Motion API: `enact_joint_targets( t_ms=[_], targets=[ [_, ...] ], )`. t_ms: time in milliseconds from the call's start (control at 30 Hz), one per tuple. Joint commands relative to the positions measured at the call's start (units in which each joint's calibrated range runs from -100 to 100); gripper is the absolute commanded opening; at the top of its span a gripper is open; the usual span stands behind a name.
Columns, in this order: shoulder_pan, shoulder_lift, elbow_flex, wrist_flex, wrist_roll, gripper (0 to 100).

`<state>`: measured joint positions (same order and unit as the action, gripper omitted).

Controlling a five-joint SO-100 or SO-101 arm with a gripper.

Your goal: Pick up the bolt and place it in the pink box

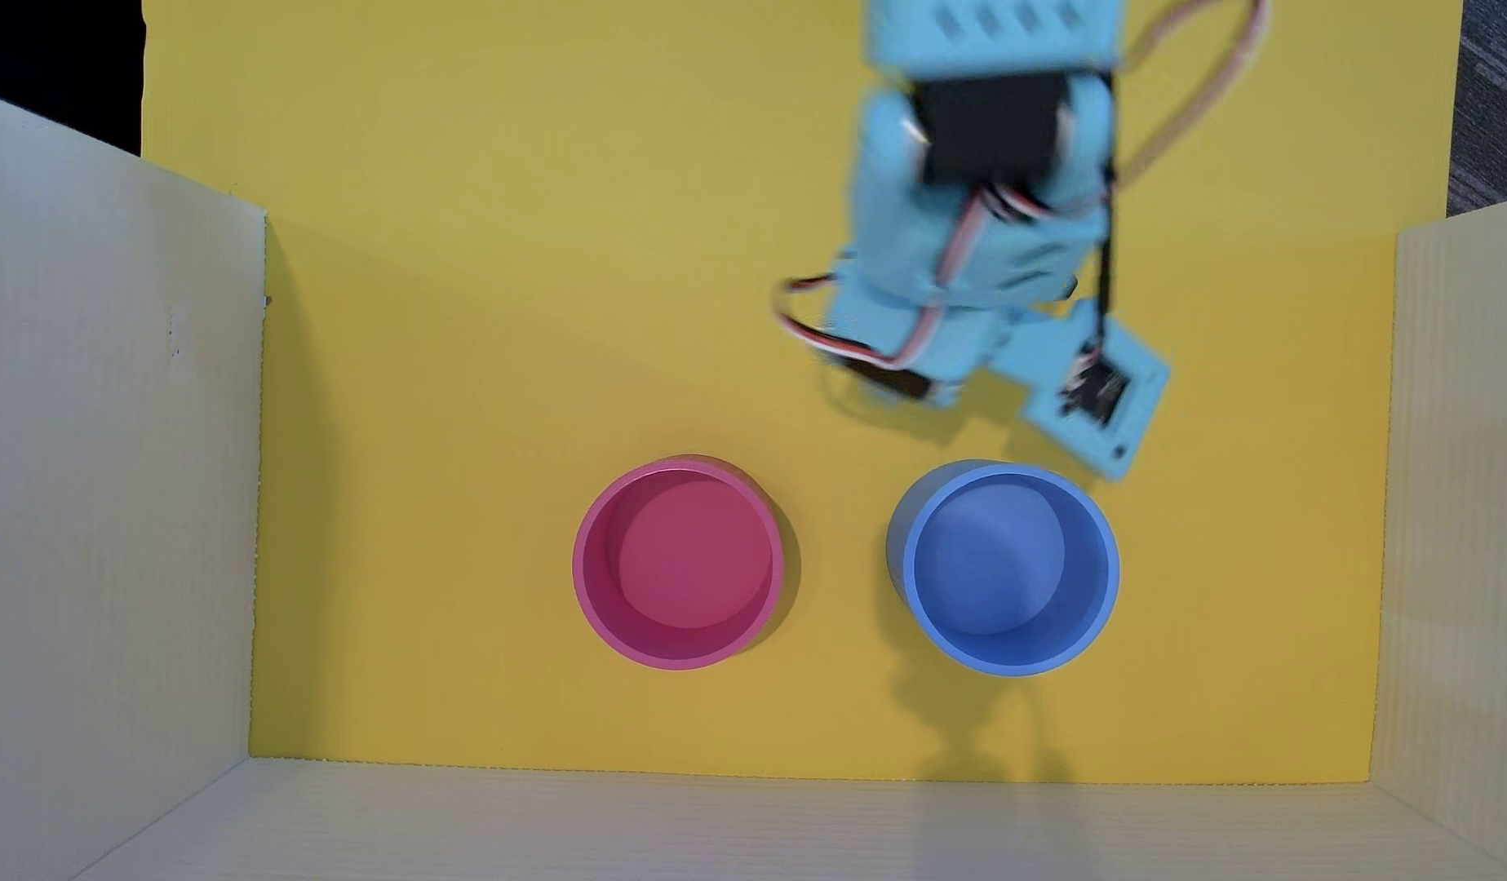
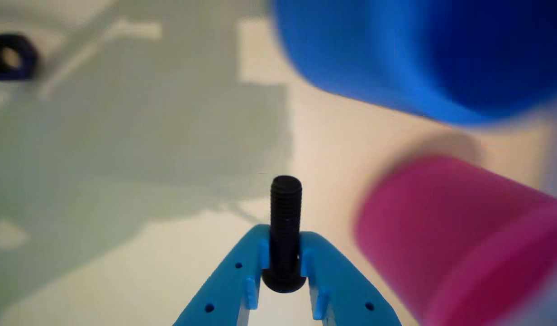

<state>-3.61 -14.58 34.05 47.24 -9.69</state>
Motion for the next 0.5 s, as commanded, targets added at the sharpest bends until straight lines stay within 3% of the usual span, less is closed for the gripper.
enact_joint_targets(
  t_ms=[0, 167, 467],
  targets=[
    [4.3, -8.6, -2.6, 0.4, 1.5, 1],
    [8.9, -9.2, -5.8, 0.3, 1.5, 1],
    [9.6, 3.5, -19.6, 0.3, 1.5, 1]
  ],
)
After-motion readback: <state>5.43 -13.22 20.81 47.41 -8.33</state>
